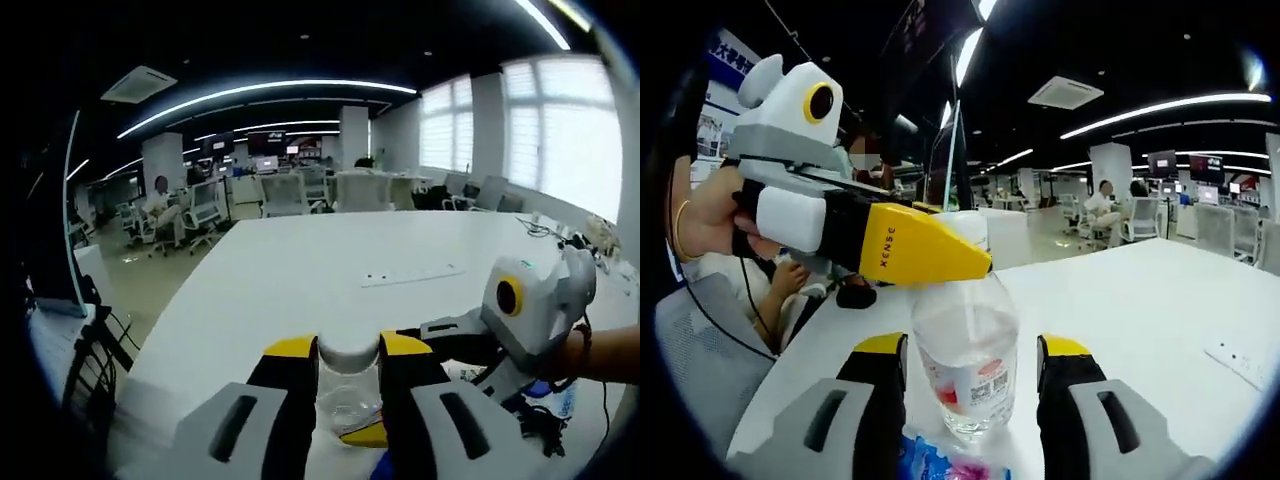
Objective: Arrange the tabletop items into an orderly group along one side of the table until the central work area is clear of visible clutter.
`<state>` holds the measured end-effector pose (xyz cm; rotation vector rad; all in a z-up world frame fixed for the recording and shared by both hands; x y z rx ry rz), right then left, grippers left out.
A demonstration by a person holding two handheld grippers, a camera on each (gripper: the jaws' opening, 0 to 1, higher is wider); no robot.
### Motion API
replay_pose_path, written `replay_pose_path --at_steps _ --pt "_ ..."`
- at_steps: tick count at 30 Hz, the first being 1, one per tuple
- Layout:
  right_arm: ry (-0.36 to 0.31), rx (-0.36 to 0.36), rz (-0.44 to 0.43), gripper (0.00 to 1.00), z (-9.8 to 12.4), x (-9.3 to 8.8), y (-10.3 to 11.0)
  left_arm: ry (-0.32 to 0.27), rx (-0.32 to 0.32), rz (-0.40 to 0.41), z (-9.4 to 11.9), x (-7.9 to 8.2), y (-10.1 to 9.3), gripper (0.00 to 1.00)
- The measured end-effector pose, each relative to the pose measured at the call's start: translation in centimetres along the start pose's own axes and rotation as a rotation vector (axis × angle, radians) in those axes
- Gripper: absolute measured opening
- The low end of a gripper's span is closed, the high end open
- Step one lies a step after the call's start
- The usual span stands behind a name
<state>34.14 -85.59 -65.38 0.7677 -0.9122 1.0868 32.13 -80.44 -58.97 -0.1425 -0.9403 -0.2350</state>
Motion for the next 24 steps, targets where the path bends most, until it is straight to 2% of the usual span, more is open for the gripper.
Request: replay_pose_path --at_steps 3,7,12,18,20,24 --pt "0.016 0.018 0.017 0.42 -0.14 -0.08 0.09 0.008 0.006 -0.013 -0.19 0.02 -0.05 0.19" --pt "0.023 0.046 -0.004 0.38 -0.34 -0.01 0.32 0.009 0.009 -0.025 -0.23 0.01 0.05 0.19" --pt "0.034 0.029 -0.010 0.38 -0.45 0.14 0.27 0.007 -0.022 -0.050 -0.32 0.09 0.48 0.19" --pt "0.057 -0.030 -0.015 0.36 -0.58 0.34 0.27 0.001 -0.067 -0.101 -0.41 0.16 0.65 0.18" --pt "0.083 -0.070 -0.035 0.36 -0.51 0.37 0.15 0.000 -0.090 -0.117 -0.53 0.26 0.67 0.18" --pt "0.084 -0.139 -0.039 0.36 -0.61 0.86 -0.08 -0.008 -0.121 -0.153 -0.63 0.73 0.83 0.18"
Point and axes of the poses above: the point that each gripper's makers call its tool centre point, and the gripper's own axes: z roughly backward along the fingers, y roughly to its left, x roughly out of its top, the point moved 5 cm from there along z, roughly backward along the fingers, and after that the axes turned 14 degrees about y, right-handed, at the moved point
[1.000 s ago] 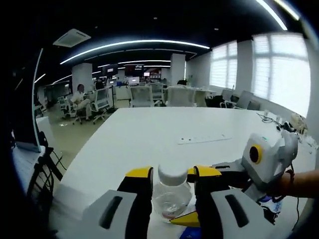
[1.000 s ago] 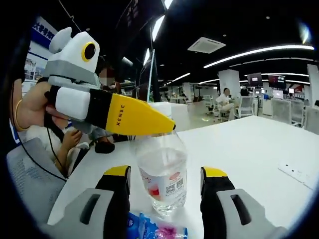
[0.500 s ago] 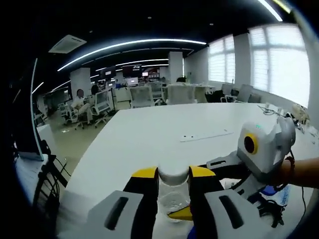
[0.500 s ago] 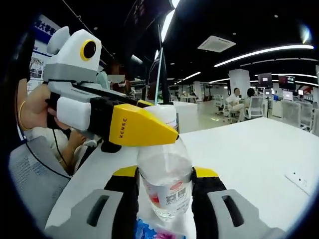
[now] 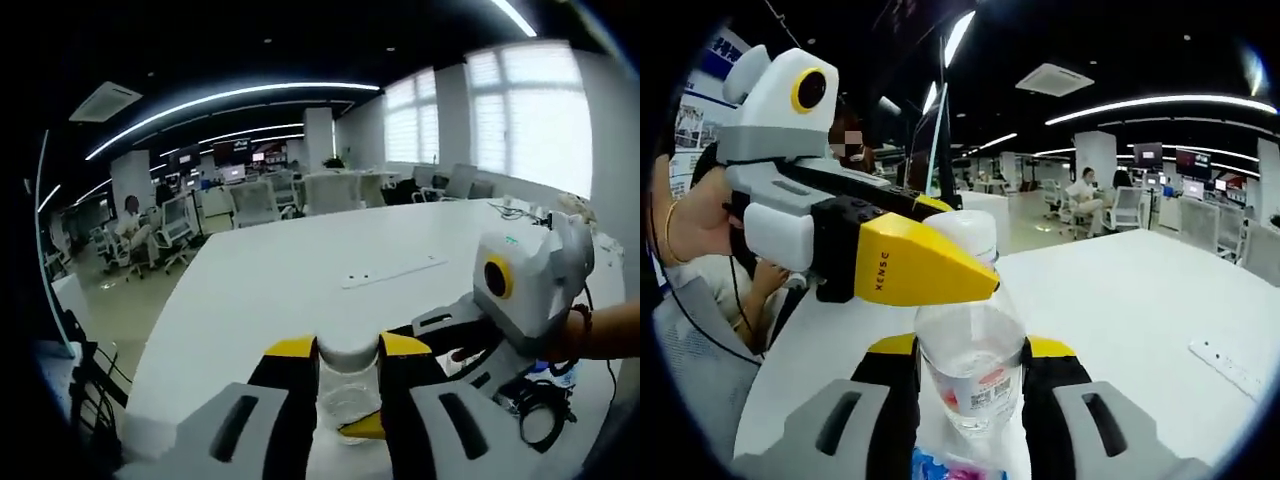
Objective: Arrange the tabletop items into an orderly group along one side of the table until the central work area is clear of visible clutter.
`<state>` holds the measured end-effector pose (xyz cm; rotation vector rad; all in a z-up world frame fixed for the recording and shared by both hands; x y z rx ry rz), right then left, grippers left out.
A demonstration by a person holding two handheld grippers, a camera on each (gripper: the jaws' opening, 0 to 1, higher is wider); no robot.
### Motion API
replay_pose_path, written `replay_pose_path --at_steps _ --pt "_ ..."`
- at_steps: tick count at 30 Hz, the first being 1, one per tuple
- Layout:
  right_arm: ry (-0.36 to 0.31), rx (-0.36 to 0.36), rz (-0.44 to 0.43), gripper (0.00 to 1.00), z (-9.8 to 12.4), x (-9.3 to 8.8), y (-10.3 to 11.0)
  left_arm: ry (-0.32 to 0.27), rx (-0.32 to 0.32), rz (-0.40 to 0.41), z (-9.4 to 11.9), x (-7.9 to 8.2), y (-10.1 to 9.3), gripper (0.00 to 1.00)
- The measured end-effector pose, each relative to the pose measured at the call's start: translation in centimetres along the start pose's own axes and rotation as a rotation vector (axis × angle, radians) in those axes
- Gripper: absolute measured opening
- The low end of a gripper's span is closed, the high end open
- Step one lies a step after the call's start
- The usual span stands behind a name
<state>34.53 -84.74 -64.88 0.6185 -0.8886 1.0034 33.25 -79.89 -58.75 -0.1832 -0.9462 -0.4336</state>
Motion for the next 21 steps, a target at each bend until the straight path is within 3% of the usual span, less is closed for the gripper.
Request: replay_pose_path --at_steps 11,21 --pt "-0.053 -0.122 -0.144 0.35 -1.4 1.4 -2.3 -0.003 -0.076 -0.056 -2.1 2.1 2.2 0.18" --pt "-0.064 -0.163 -0.197 0.35 -3.2 2.1 -4.5 0.001 -0.099 -0.089 -4.3 3.2 4.0 0.18"
Point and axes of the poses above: the point that each gripper's makers call its tool centre point, and the gripper's own axes: z roughly backward along the fingers, y roughly to its left, x roughly out of its top, the point moved 5 cm from there along z, roughly backward along the fingers, and after that the axes turned 14 degrees about y, right-handed, at the moved point
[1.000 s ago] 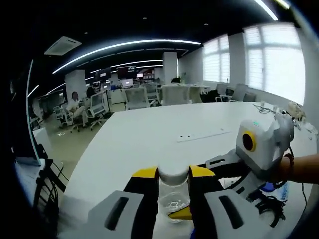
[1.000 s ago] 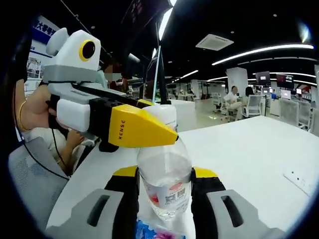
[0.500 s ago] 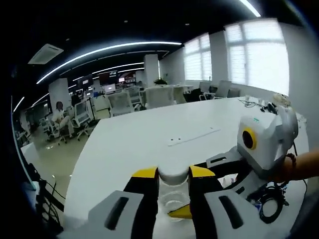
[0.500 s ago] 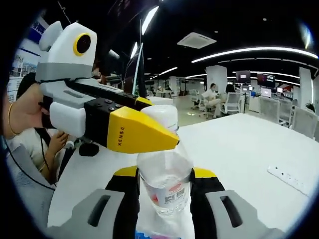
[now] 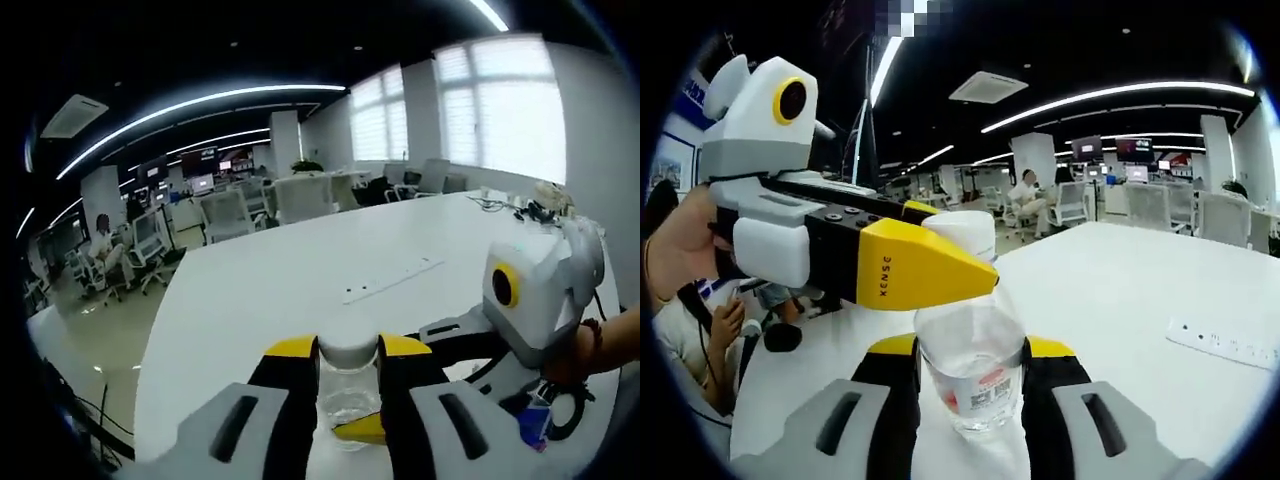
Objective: Arrange the tabletop items into an orderly group along one side of the table until the central work area is clear of visible clutter.
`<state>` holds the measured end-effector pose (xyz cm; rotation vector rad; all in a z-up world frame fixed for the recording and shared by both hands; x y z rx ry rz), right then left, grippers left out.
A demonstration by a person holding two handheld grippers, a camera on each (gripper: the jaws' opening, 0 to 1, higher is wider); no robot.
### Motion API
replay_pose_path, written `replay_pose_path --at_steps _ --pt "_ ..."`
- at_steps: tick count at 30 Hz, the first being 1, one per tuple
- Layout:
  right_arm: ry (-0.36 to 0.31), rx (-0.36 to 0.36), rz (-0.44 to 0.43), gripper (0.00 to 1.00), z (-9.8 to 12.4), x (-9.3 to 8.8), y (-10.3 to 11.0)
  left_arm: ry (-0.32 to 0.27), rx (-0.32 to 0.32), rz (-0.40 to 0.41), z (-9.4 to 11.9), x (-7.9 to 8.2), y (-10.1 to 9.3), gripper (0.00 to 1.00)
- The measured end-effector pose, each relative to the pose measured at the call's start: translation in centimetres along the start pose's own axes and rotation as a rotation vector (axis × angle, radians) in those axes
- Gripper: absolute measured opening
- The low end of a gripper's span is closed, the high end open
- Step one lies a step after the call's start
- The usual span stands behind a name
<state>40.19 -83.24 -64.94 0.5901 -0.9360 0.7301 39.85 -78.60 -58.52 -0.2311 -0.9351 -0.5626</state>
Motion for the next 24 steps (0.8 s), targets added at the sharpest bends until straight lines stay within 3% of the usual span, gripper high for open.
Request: replay_pose_path --at_steps 8,17,24 --pt "-0.009 -0.030 -0.023 0.35 -1.6 1.1 -2.0 -0.012 -0.008 -0.046 -1.8 1.1 1.4 0.18" --pt "-0.005 -0.030 -0.048 0.36 -2.8 1.5 -3.1 -0.046 -0.026 0.007 -3.4 1.5 3.2 0.18" --pt "-0.004 -0.010 -0.021 0.36 -2.5 1.4 -3.0 -0.043 -0.024 -0.002 -3.4 1.5 2.9 0.18"
Point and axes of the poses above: the point that each gripper's makers call its tool centre point, and the gripper's own axes: z roughly backward along the fingers, y roughly to its left, x roughly out of its top, the point moved 5 cm from there along z, roughly backward along the fingers, and after that the axes turned 14 degrees about y, right-handed, at the moved point
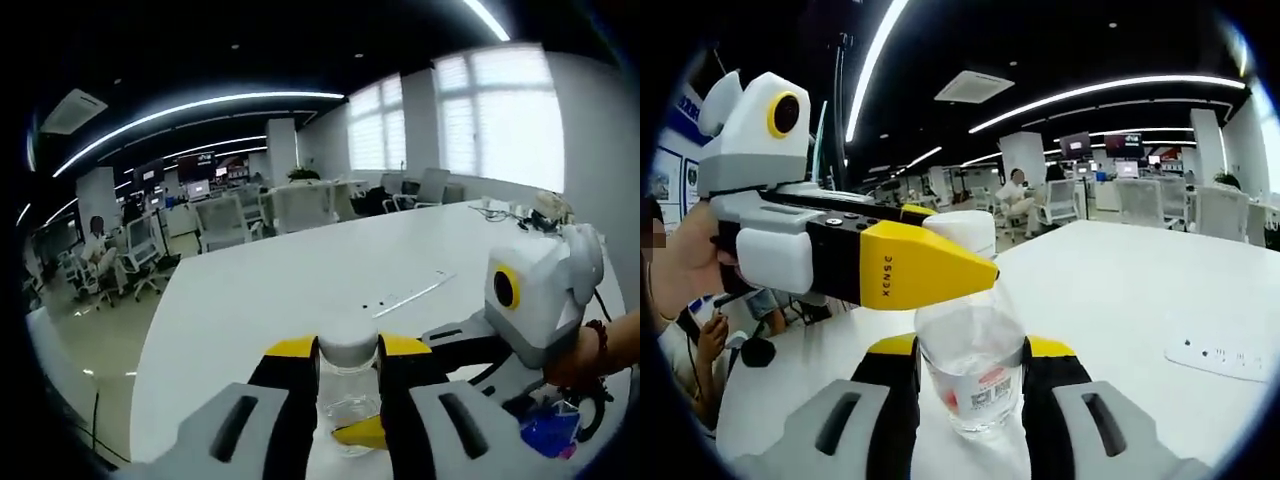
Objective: Arrange the tabletop items into an orderly group along one side of the table until the central work area is clear of visible clutter.
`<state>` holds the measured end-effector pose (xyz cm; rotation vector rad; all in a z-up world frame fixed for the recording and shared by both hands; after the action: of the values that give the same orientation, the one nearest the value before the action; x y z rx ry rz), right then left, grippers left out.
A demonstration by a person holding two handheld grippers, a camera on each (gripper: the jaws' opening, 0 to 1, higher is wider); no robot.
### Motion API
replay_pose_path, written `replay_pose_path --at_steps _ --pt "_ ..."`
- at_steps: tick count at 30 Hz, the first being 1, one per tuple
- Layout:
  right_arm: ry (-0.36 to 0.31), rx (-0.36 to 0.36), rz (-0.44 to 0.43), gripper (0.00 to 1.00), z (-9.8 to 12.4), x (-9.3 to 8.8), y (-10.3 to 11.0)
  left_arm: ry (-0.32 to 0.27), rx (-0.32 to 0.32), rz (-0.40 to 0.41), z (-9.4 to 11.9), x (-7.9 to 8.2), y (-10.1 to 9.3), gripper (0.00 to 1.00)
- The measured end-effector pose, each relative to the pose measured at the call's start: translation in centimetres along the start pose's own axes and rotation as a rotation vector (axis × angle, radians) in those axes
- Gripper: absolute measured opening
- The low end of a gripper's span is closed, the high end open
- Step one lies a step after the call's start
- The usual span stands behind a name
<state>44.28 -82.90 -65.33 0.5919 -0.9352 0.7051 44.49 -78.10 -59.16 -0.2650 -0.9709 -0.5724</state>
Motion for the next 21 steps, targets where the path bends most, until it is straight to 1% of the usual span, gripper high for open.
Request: replay_pose_path --at_steps 4,5,7,9,10,13,21 --pt "0.000 0.013 0.001 0.36 0.14 -0.07 0.05 -0.003 -0.002 -0.013 0.07 -0.05 -0.22 0.18" --pt "0.000 0.013 -0.001 0.36 0.12 -0.07 0.08 -0.003 -0.007 -0.002 0.07 -0.05 -0.21 0.18" --pt "-0.002 0.013 -0.001 0.37 0.06 -0.08 0.12 -0.008 -0.020 0.029 0.12 -0.21 -0.04 0.18" --pt "-0.001 0.014 -0.002 0.37 0.02 -0.08 0.15 -0.017 -0.046 0.099 0.11 -0.41 -0.07 0.19" --pt "-0.001 0.015 0.006 0.37 0.03 -0.09 0.18 -0.020 -0.051 0.112 0.12 -0.54 0.06 0.19" --pt "-0.002 0.027 0.002 0.37 -0.32 0.03 -0.07 -0.015 -0.042 0.099 0.06 -0.68 0.00 0.19" --pt "0.000 0.045 -0.057 0.39 -0.38 0.06 -0.24 -0.010 -0.013 0.072 -0.18 -0.68 -0.32 0.20"
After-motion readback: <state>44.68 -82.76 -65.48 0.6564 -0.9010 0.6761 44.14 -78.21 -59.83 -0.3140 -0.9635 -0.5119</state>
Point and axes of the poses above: the point that each gripper's makers call its tool centre point, and the gripper's own axes: z roughly backward along the fingers, y roughly to its left, x roughly out of its top, the point moved 5 cm from there along z, roughly backward along the fingers, and after that the axes turned 14 degrees about y, right-handed, at the moved point
